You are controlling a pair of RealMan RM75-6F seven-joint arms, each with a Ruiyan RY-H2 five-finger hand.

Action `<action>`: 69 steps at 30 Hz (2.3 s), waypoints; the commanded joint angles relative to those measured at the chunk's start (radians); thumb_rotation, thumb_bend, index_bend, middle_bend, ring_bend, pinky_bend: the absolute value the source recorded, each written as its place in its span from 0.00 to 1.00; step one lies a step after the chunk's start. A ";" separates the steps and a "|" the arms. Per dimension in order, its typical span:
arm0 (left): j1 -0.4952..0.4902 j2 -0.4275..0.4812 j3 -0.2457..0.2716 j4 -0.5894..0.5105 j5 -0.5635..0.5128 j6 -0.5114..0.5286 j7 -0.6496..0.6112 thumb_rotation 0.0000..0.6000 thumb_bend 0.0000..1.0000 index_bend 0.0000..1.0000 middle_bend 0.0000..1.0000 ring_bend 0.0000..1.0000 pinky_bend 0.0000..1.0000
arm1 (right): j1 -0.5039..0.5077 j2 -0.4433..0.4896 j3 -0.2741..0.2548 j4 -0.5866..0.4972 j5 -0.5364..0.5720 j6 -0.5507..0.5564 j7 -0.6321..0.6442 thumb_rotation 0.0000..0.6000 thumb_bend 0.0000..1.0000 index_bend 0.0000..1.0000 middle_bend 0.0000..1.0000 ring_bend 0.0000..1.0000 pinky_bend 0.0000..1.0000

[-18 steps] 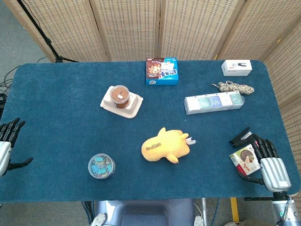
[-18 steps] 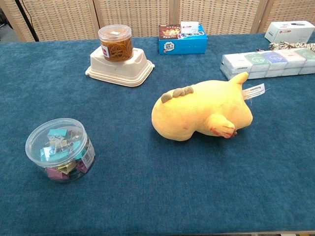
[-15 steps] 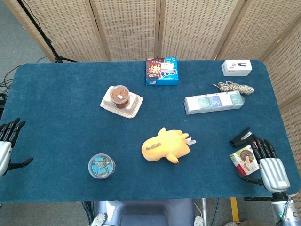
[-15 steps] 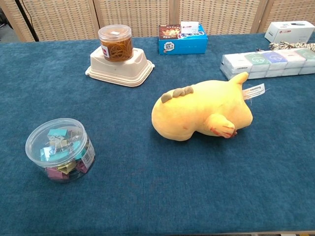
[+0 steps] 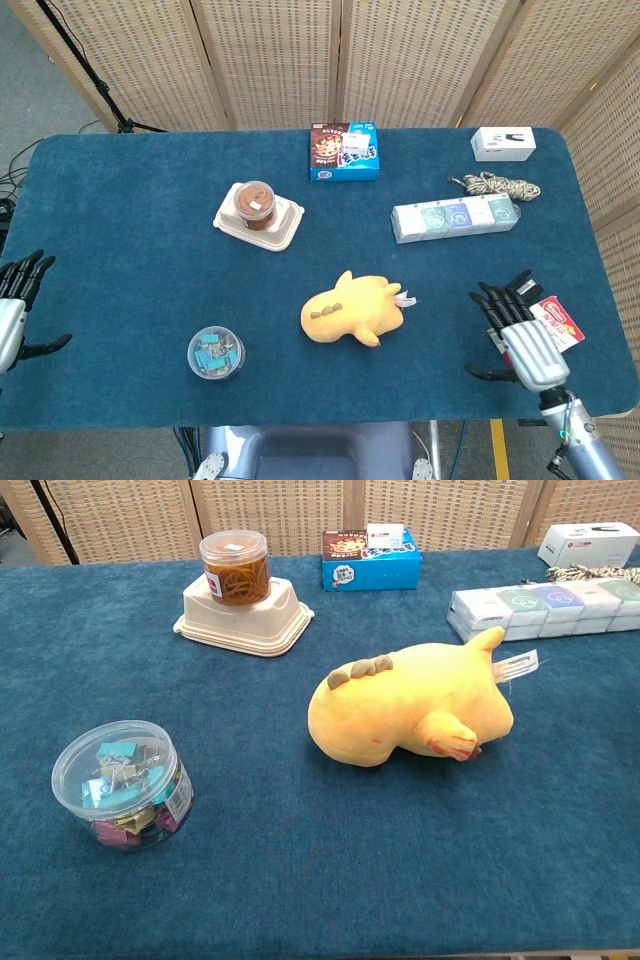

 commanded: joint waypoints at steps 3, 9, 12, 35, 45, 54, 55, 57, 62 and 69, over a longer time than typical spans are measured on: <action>-0.016 -0.003 -0.004 0.003 -0.013 -0.030 0.006 1.00 0.00 0.00 0.00 0.00 0.00 | 0.103 -0.061 0.051 -0.084 0.000 -0.107 -0.103 0.68 0.00 0.00 0.00 0.00 0.00; -0.043 0.000 -0.009 0.012 -0.039 -0.086 -0.004 1.00 0.00 0.00 0.00 0.00 0.00 | 0.181 -0.147 0.103 -0.143 0.055 -0.184 -0.211 0.66 0.00 0.00 0.00 0.00 0.00; -0.050 0.005 -0.010 0.015 -0.043 -0.102 -0.014 1.00 0.00 0.00 0.00 0.00 0.00 | 0.207 -0.182 0.121 -0.177 0.085 -0.205 -0.269 0.66 0.00 0.00 0.00 0.00 0.00; -0.037 0.044 -0.010 0.030 0.022 -0.053 -0.173 1.00 0.00 0.00 0.00 0.00 0.00 | 0.459 -0.653 0.256 -0.018 0.423 -0.341 -0.716 0.66 0.00 0.00 0.00 0.00 0.00; -0.049 0.080 -0.012 0.197 0.036 -0.096 -0.392 1.00 0.00 0.00 0.00 0.00 0.00 | 0.550 -0.758 0.311 0.094 0.535 -0.333 -0.770 0.65 0.00 0.00 0.00 0.00 0.00; -0.052 0.088 -0.010 0.213 0.039 -0.102 -0.441 1.00 0.00 0.00 0.00 0.00 0.00 | 0.601 -0.824 0.307 0.216 0.571 -0.344 -0.743 0.65 0.00 0.00 0.00 0.00 0.00; -0.052 0.090 -0.009 0.213 0.043 -0.102 -0.446 1.00 0.00 0.00 0.00 0.00 0.00 | 0.605 -0.830 0.308 0.232 0.580 -0.346 -0.741 0.65 0.00 0.00 0.00 0.00 0.00; -0.053 0.090 -0.008 0.215 0.046 -0.101 -0.449 1.00 0.00 0.00 0.00 0.00 0.00 | 0.609 -0.835 0.310 0.250 0.587 -0.347 -0.730 0.65 0.00 0.00 0.00 0.00 0.00; -0.057 0.089 -0.008 0.216 0.046 -0.105 -0.445 1.00 0.00 0.00 0.00 0.00 0.00 | 0.605 -0.817 0.303 0.268 0.586 -0.337 -0.699 0.65 0.00 0.00 0.00 0.00 0.00; -0.059 0.089 -0.009 0.209 0.040 -0.105 -0.434 1.00 0.00 0.00 0.00 0.00 0.00 | 0.558 -0.737 0.282 0.210 0.593 -0.312 -0.649 0.65 0.00 0.00 0.00 0.00 0.00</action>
